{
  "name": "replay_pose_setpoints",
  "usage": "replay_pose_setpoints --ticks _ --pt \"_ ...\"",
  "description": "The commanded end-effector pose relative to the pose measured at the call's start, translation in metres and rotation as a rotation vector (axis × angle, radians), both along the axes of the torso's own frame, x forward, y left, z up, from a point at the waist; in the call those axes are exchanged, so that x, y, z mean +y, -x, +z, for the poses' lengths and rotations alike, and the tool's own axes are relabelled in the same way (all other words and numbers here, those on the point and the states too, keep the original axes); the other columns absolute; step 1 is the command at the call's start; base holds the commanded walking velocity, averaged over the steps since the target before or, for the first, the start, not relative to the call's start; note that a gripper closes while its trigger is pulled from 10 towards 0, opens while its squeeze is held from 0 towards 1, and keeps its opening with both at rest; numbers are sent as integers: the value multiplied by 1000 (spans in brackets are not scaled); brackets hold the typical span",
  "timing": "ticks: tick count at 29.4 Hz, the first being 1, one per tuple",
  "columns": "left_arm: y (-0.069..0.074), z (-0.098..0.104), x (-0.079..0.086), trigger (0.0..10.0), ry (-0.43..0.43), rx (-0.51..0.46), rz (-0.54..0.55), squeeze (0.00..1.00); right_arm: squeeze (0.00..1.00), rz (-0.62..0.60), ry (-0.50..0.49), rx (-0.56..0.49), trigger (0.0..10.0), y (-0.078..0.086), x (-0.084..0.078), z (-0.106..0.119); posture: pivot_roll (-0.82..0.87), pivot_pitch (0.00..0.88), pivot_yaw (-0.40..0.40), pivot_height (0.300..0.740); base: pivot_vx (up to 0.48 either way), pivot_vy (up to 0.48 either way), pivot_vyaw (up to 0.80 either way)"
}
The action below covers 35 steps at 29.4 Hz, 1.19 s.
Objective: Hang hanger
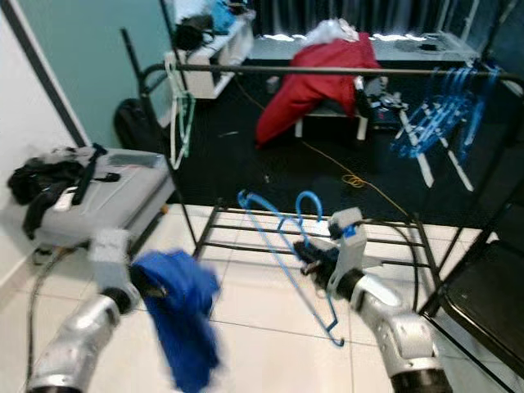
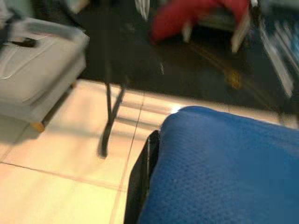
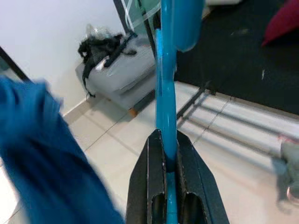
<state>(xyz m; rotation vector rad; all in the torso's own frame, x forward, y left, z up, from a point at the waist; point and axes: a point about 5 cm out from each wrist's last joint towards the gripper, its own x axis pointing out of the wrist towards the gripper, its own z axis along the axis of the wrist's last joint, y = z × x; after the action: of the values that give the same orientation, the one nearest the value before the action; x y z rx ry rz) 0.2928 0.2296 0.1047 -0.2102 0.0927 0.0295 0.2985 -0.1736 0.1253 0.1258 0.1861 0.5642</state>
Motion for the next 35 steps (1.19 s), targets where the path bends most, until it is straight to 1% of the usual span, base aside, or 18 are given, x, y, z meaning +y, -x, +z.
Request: replay_pose_setpoints --ticks 1,2,3,4,5,6,7,8,9,10,12,17,18,22,23,35 --pt "1 0 -7 10000 157 29 -19 0 0 18 36 -5 10000 -2 4 -5 -33 0 31 731 0 0 688" --pt "1 0 -7 10000 157 29 -19 0 0 18 36 -5 10000 -2 4 -5 -33 0 31 731 0 0 688" --pt "5 -2 -23 10000 227 51 -84 0 0 24 51 -13 10000 -2 6 -6 -33 0 36 731 0 0 688" --pt "7 -3 -38 10000 269 60 -145 0 0 15 49 -18 10000 -3 7 -6 -33 0 36 731 0 0 688" --pt "7 -3 -38 10000 269 60 -145 0 0 15 49 -18 10000 -3 7 -6 -33 0 36 731 0 0 688" --pt "7 3 -45 10000 206 28 -174 0 0 -3 50 -26 10000 -4 6 -7 -32 0 35 731 0 0 681" --pt "7 3 -45 10000 206 28 -174 0 0 -3 50 -26 10000 -4 6 -7 -32 0 35 731 0 0 681" --pt "6 7 -47 10000 160 7 -182 0 0 -20 53 -32 10000 -4 5 -7 -32 0 35 731 0 0 688" --pt "6 7 -47 10000 160 7 -182 0 0 -20 53 -32 10000 -4 5 -7 -32 0 35 731 0 0 688" --pt "5 8 -46 10000 137 -1 -168 0 0 -35 63 -37 10000 -5 5 -8 -35 0 37 731 0 0 688" --pt "5 8 -44 10000 125 -4 -152 0 0 -45 76 -44 10000 -5 5 -9 -36 0 37 731 0 0 688" --pt "6 7 -39 10000 157 -8 -116 0 0 -65 84 -51 10000 -6 3 -10 -35 0 38 731 0 0 688" --pt "6 8 -38 10000 170 -3 -117 0 0 -61 97 -57 10000 -6 4 -10 -35 0 38 731 0 0 688" --pt "7 9 -38 10000 177 3 -120 0 0 -53 113 -64 10000 -6 5 -11 -40 0 41 731 0 0 688" --pt "7 9 -38 10000 182 13 -125 0 0 -37 148 -77 10000 -6 6 -12 -46 0 36 731 0 0 688" --pt "7 8 -41 10000 151 22 -127 0 0 -26 172 -91 10000 -5 7 -13 -47 0 34 731 0 0 688"
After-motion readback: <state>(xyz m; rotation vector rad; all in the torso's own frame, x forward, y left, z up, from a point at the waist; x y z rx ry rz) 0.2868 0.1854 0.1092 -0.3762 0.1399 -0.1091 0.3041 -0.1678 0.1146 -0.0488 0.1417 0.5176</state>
